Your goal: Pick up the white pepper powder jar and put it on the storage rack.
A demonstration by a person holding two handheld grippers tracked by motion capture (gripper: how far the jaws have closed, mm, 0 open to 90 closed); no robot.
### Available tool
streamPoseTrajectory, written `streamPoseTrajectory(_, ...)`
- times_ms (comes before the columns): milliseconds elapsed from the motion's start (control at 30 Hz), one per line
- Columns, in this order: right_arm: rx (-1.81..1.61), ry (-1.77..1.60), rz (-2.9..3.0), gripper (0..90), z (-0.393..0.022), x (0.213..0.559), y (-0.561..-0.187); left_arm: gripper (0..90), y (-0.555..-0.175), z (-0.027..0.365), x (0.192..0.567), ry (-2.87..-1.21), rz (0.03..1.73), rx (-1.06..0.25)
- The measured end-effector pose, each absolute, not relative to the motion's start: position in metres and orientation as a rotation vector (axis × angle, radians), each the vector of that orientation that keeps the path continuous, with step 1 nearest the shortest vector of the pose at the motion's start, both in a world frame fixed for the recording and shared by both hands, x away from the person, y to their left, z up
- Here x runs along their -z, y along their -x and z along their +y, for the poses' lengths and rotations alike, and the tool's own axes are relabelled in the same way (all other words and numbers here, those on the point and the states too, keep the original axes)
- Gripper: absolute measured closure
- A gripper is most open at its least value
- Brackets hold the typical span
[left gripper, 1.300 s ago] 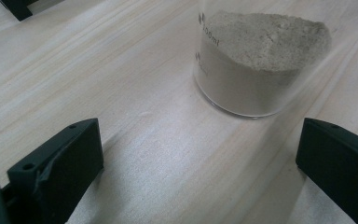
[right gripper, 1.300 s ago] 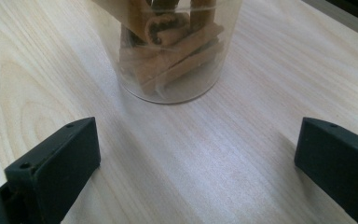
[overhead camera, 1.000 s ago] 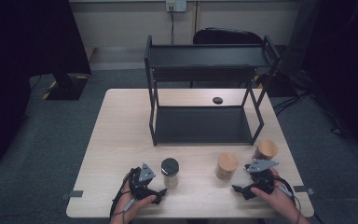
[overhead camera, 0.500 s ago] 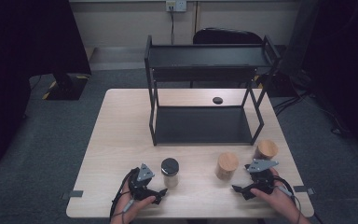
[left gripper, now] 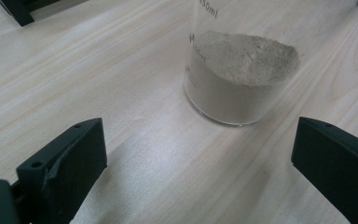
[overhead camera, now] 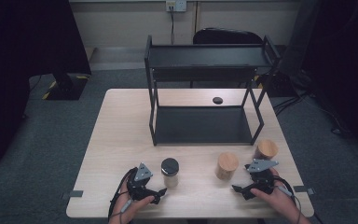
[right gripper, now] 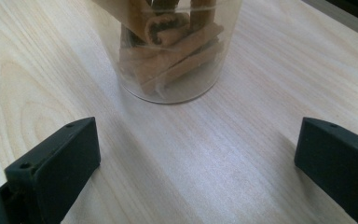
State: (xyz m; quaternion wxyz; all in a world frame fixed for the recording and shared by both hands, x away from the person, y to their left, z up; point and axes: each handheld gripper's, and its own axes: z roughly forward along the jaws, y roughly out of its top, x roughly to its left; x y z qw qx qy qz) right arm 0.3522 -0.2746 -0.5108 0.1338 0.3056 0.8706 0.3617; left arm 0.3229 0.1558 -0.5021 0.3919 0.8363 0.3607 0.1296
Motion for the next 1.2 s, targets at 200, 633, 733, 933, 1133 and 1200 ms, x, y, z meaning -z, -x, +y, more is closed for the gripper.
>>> streamPoseTrajectory(200,-1.049,-0.887,2.524,0.0,-0.275,0.511,-0.352,2.3,-0.323,0.154,0.499,-2.117,0.907,-0.308)
streamPoseTrajectory(633,-1.048,-0.887,2.524,0.0,-0.275,0.511,-0.352,2.9,-0.328,0.146,0.491,-2.124,0.865,-0.294)
streamPoseTrajectory(733,-1.049,-0.887,2.524,0.0,-0.275,0.511,-0.352,2.9,-0.33,0.145,0.489,-2.116,0.859,-0.286)
streamPoseTrajectory(933,-1.049,-0.887,2.524,0.0,-0.275,0.511,-0.352,2.9,-0.334,0.141,0.483,-2.106,0.842,-0.282)
streamPoseTrajectory(1133,-1.048,-0.889,2.524,0.0,-0.275,0.511,-0.352,2.9,-0.338,0.134,0.48,-2.093,0.831,-0.268)
streamPoseTrajectory(1200,-1.049,-0.887,2.524,0.0,-0.275,0.511,-0.352,2.9,-0.339,0.132,0.481,-2.096,0.824,-0.264)
